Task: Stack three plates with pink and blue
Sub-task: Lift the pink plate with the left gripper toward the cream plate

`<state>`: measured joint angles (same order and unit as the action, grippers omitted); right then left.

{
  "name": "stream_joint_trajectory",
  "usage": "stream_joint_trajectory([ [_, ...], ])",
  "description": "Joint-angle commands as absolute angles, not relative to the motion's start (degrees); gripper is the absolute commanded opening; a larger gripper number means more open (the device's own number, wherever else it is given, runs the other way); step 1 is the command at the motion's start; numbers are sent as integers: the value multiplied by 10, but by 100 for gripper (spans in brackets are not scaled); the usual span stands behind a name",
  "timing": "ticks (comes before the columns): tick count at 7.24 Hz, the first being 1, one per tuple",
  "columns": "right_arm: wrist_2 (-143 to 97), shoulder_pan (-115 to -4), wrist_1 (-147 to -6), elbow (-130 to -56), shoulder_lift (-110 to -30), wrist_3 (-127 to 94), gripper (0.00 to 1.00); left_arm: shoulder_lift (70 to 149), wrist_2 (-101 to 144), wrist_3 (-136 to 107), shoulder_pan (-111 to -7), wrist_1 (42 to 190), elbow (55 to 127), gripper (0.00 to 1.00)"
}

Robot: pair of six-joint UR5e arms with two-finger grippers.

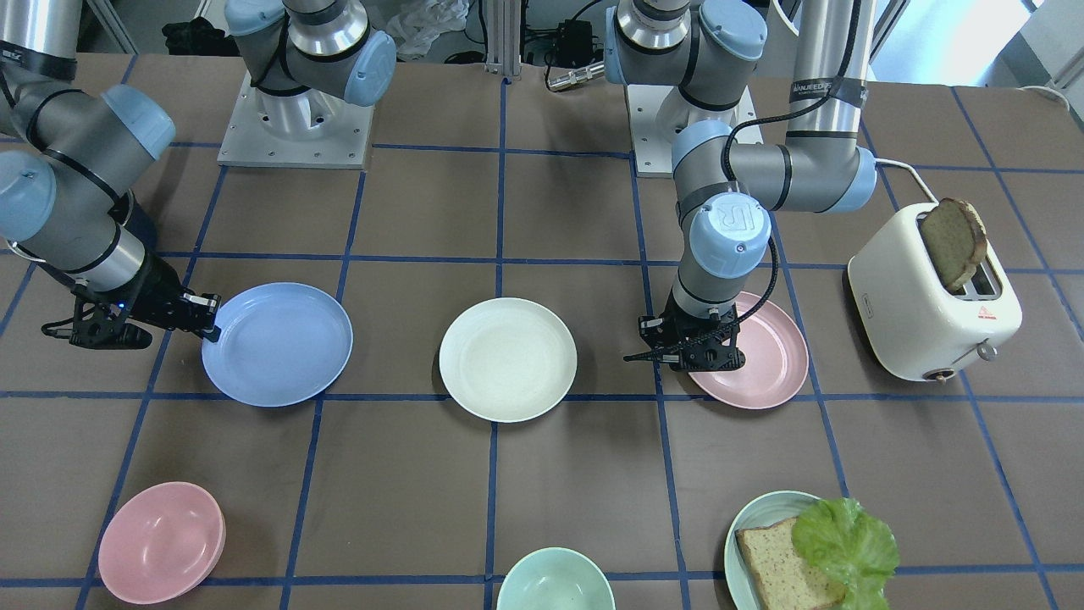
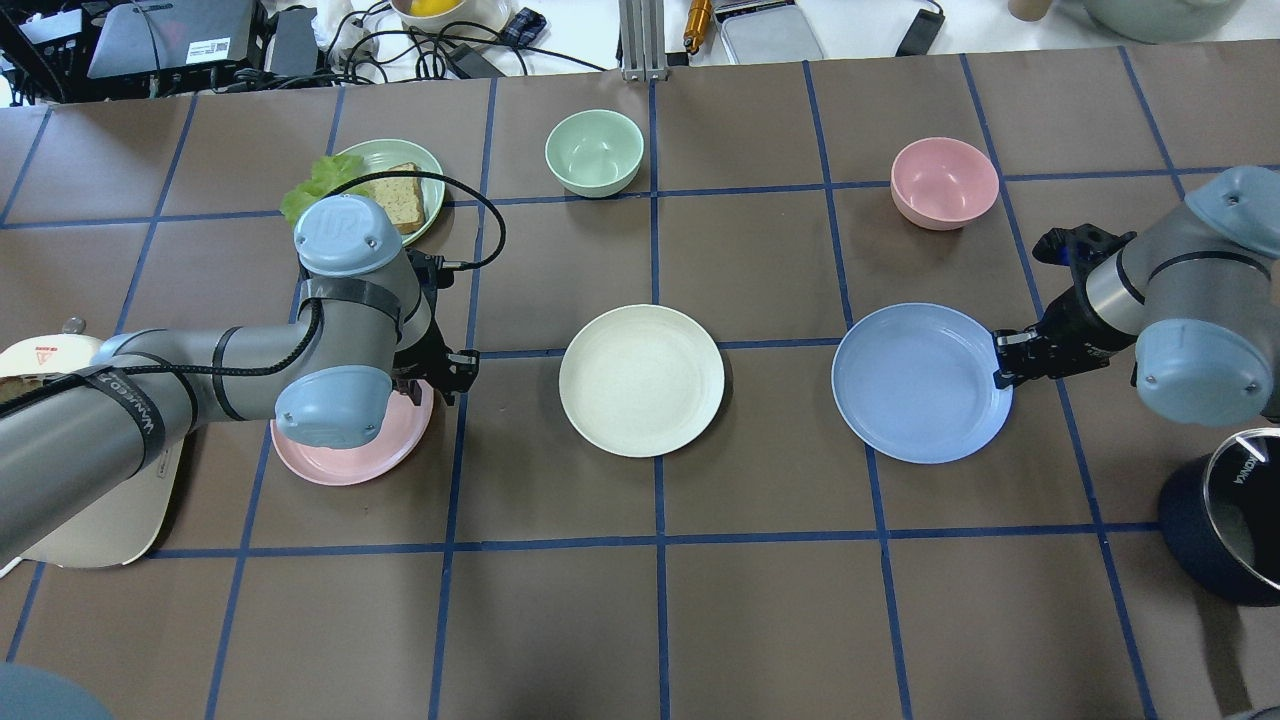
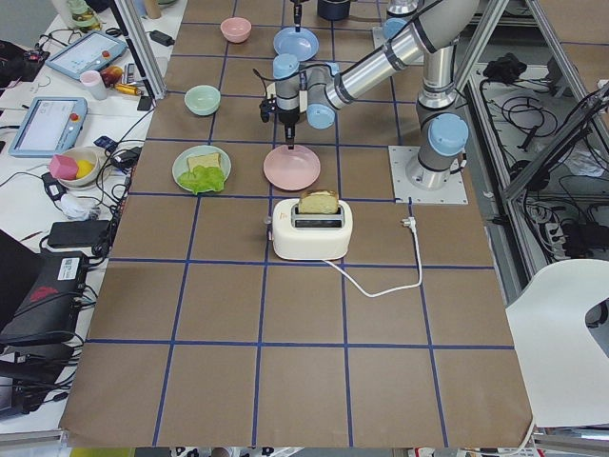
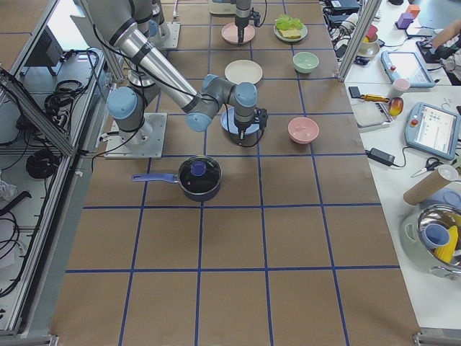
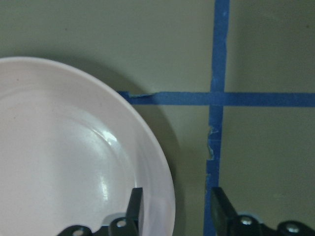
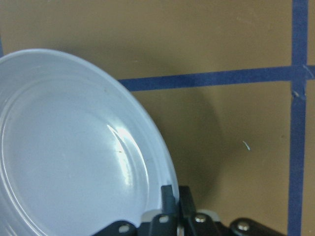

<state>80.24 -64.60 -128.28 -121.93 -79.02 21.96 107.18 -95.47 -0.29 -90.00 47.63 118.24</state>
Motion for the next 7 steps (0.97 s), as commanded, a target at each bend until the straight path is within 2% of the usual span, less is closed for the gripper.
stream_joint_trajectory([
  [1, 802, -646, -1283, -1219, -791, 219, 0, 1078, -988, -3, -900, 476, 1183, 15],
  [2, 803, -646, -1284, -1218, -791, 221, 0, 1078, -1007, -3, -901, 479, 1182, 2],
  [5, 802, -646, -1274, -1209, -795, 218, 0, 1077, -1037, -3, -910, 489, 1171, 0],
  [7, 802, -647, -1224, -1174, -803, 218, 0, 1078, -1049, -3, -924, 566, 1122, 0],
])
